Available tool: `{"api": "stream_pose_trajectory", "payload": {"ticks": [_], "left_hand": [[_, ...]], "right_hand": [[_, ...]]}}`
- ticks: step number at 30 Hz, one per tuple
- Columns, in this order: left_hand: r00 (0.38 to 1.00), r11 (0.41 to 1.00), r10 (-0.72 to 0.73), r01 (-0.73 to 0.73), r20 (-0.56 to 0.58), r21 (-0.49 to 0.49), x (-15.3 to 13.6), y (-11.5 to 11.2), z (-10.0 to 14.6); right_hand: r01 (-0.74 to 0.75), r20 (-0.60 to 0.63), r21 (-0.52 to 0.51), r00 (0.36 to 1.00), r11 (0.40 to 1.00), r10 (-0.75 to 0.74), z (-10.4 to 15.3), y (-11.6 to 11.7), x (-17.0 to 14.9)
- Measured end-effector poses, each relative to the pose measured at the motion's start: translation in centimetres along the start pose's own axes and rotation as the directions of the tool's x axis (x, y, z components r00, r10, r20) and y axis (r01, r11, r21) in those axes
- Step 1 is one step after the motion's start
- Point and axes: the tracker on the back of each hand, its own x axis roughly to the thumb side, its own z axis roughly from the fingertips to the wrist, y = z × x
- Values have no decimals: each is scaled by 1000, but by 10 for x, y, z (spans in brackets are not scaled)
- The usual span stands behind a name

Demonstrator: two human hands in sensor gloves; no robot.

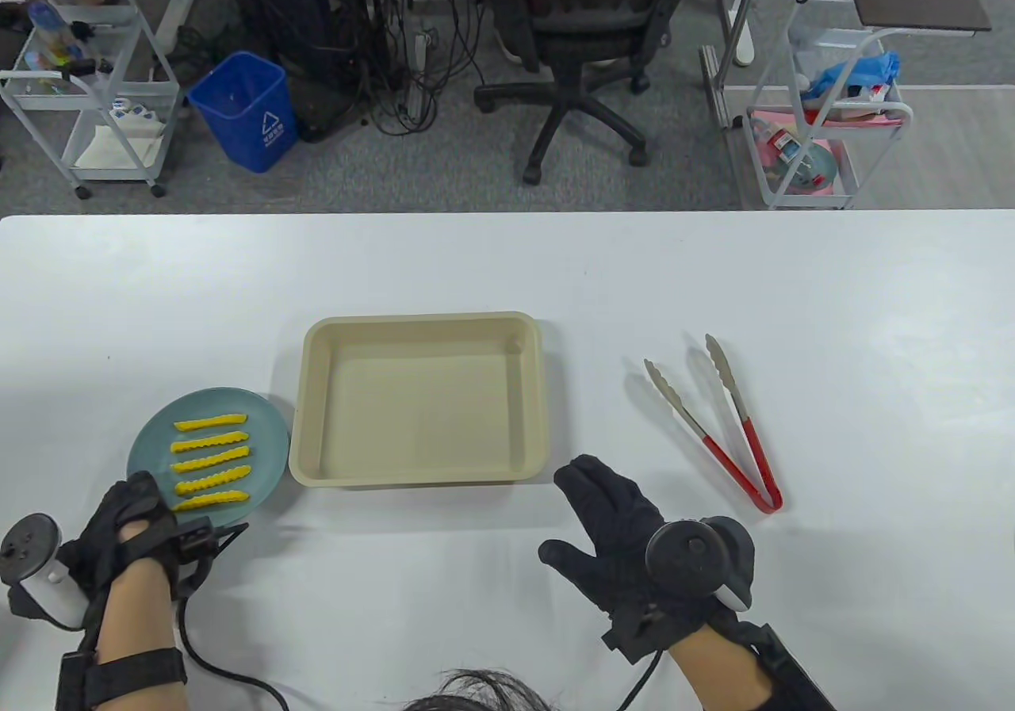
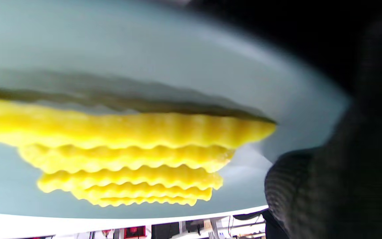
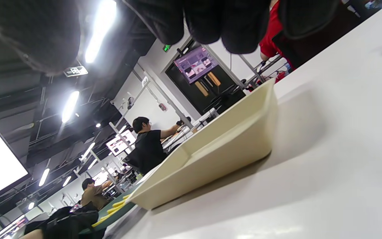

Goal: Hold plate and receive fries gripped by tongs from baking tray

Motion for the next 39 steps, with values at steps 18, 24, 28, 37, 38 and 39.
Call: {"api": "stream_pose_trajectory", "payload": {"ticks": [18, 24, 28, 37, 38, 39], "left_hand": [[871, 867, -490, 485, 21, 113, 26, -6, 16], [802, 807, -580, 541, 142, 236, 43, -1, 36], [761, 909, -416, 365, 498, 201, 72, -4, 74], [412, 934, -50, 341, 910, -104, 96, -57, 142], [373, 910, 18, 378, 928, -170, 94, -71, 150], [363, 895, 47, 399, 931, -201, 92, -79, 154]], "right_hand": [[-14, 25, 11, 1000, 1000, 13, 1, 5, 3], [-3, 18, 8, 1000, 1000, 3, 0, 5, 1], [4, 13, 15, 1000, 1000, -4, -2, 6, -1], [9, 11, 23, 1000, 1000, -9, -3, 9, -2], [11, 11, 24, 1000, 1000, -11, -3, 9, -2], [12, 11, 25, 1000, 1000, -13, -3, 9, -2]]}}
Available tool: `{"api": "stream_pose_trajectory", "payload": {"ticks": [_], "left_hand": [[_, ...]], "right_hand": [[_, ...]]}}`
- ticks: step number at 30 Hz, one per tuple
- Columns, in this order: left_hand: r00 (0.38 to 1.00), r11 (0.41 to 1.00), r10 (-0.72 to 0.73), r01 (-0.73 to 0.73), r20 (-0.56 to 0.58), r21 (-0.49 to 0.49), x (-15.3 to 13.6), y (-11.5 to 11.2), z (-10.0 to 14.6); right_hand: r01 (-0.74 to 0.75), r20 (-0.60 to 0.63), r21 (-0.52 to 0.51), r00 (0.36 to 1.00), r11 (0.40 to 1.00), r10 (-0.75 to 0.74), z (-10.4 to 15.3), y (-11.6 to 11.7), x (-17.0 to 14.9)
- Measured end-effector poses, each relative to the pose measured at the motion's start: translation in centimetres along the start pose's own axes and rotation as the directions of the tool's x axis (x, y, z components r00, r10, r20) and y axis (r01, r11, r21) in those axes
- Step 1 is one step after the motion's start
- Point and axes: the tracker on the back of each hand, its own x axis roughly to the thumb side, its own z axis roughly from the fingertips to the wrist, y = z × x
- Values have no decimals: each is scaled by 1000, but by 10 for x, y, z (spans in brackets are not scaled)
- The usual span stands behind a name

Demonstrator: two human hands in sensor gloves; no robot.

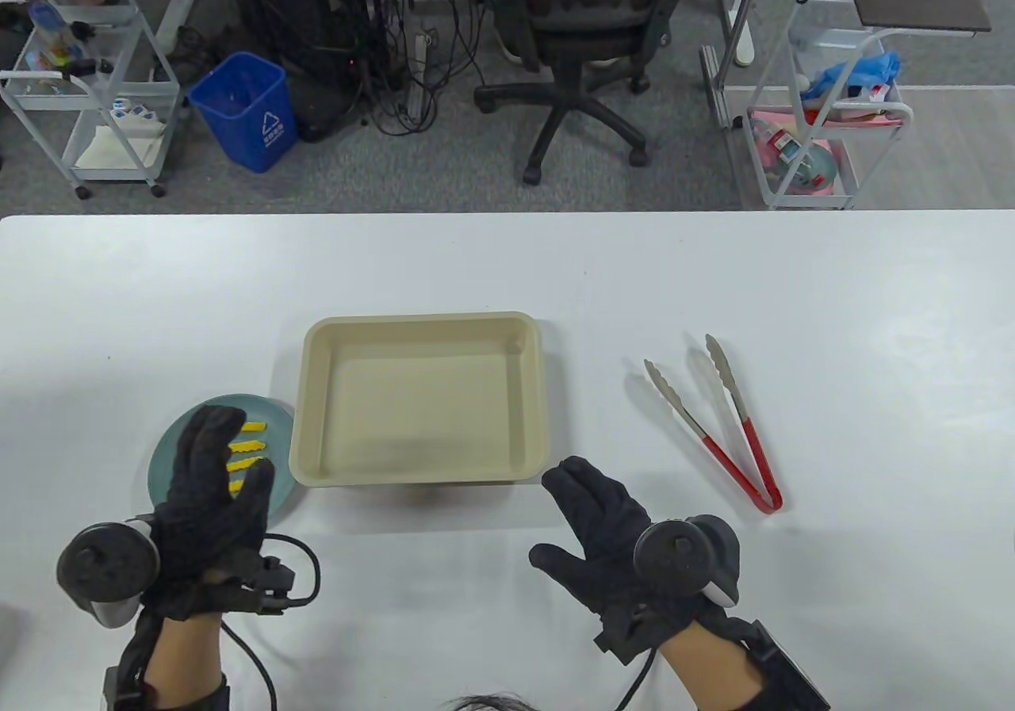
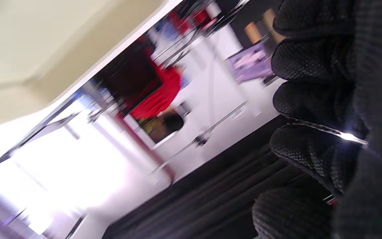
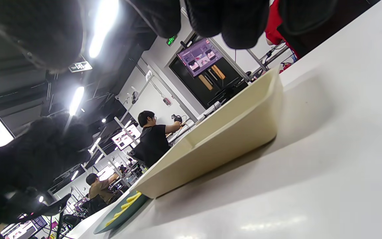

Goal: Hold plate and receive fries gripped by tongs from baking tray

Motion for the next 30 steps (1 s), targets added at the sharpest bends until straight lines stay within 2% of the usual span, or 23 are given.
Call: {"api": "stream_pose_trajectory", "payload": {"ticks": [6, 8, 11, 16, 30], "left_hand": [[986, 957, 110, -72, 123, -280, 9, -69, 5], [980, 939, 118, -57, 162, -339, 9, -85, 9], [966, 928, 149, -63, 211, -367, 5, -97, 16], [966, 901, 185, -94, 179, -425, -4, -107, 21], [968, 906, 185, -99, 172, -412, -11, -103, 24]], "right_hand": [[3, 8, 8, 1000, 1000, -3, -1, 2, 1], [6, 12, 8, 1000, 1000, -6, -1, 2, 1], [28, 21, 11, 999, 1000, -28, 0, 2, -1], [100, 62, 43, 993, 994, -103, -1, 4, -6], [98, 47, 60, 994, 993, -101, -2, 7, -8]]}}
